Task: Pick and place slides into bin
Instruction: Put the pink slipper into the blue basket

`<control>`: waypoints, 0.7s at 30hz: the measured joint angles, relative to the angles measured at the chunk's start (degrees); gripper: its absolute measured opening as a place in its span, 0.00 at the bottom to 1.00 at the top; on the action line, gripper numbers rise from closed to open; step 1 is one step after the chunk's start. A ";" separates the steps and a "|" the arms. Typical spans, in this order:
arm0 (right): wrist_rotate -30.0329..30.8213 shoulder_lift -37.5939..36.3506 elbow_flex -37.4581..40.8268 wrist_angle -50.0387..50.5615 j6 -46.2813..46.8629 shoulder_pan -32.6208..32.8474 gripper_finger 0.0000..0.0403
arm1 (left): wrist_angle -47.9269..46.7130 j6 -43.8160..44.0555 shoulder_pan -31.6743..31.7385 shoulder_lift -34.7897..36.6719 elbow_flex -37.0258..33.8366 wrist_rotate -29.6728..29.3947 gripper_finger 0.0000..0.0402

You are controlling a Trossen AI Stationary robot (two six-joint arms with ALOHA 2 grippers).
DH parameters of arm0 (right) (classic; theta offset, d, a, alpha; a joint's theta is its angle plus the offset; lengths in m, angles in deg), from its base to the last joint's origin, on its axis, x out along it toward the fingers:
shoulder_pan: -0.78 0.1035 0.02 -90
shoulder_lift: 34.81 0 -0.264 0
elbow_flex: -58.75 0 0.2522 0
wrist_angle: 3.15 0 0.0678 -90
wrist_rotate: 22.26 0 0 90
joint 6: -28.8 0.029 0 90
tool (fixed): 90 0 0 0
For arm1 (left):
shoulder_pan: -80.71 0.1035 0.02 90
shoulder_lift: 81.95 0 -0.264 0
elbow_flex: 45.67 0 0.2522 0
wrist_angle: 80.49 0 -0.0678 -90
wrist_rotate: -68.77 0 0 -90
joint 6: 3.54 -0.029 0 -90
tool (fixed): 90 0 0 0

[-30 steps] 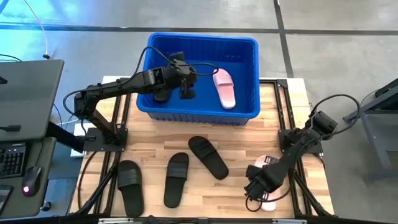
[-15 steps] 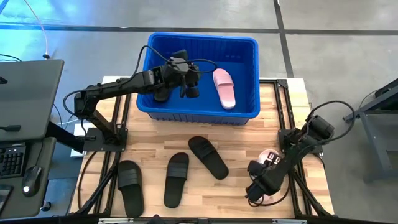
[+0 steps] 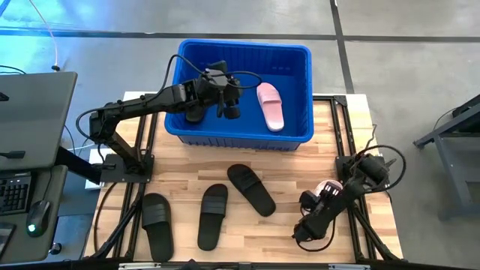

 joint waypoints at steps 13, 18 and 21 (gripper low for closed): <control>15.49 -2.35 -19.33 3.90 -9.31 -1.88 0.01 | -0.02 0.02 -0.02 0.02 0.00 4.09 0.39; 28.43 -2.71 -31.49 3.97 -17.14 -2.29 0.01 | -0.60 0.03 -0.71 0.04 0.00 8.84 0.39; 33.47 -2.71 -37.70 4.00 -19.97 -2.27 0.01 | -1.00 -1.06 -2.28 0.56 0.00 13.03 0.39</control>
